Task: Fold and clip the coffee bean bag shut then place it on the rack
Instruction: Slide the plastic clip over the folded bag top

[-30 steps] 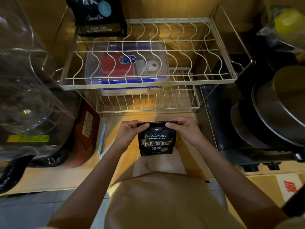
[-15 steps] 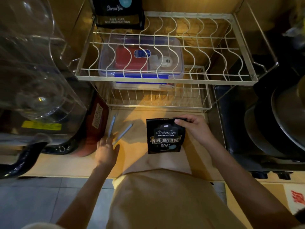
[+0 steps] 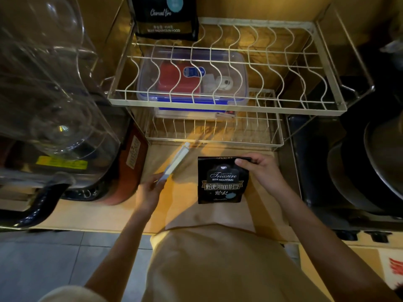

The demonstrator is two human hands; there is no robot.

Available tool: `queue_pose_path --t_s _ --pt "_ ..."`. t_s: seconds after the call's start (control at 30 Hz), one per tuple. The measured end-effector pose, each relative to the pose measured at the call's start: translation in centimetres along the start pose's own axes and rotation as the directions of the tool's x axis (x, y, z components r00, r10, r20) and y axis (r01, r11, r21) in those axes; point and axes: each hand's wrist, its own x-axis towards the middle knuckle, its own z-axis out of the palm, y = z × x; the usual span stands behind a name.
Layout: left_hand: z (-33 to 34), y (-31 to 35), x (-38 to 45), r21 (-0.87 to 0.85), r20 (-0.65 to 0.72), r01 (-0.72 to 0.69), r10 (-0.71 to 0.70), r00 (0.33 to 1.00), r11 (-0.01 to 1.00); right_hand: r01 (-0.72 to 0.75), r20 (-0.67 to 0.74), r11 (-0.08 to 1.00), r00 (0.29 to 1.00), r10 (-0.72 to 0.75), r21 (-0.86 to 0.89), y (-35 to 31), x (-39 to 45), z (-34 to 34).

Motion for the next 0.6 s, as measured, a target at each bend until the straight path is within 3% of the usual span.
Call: queue_pose_path --t_s 0.1,0.2,0.33,0.6 --pt "-0.6 2.9 -0.7 -0.189 0.155 -0.044 0.074 0.985 0.981 0.002 0.002 1.000 1.000 -0.002 0.003 0.2 -0.1 -0.2" --pt "-0.8 5.6 -1.3 -0.100 0.300 -0.193 0.215 0.930 0.976 0.000 -0.010 1.000 1.000 0.000 0.018 0.3 0.0 -0.4" --pt "-0.7 8.0 -1.3 -0.048 0.420 -0.307 0.298 0.857 0.951 0.001 0.006 1.000 1.000 -0.001 0.028 0.4 0.1 -0.2" --pt "1.0 9.9 0.1 -0.154 0.527 -0.257 0.300 0.795 0.954 -0.013 0.002 1.000 1.000 0.013 0.023 0.6 0.0 -0.2"
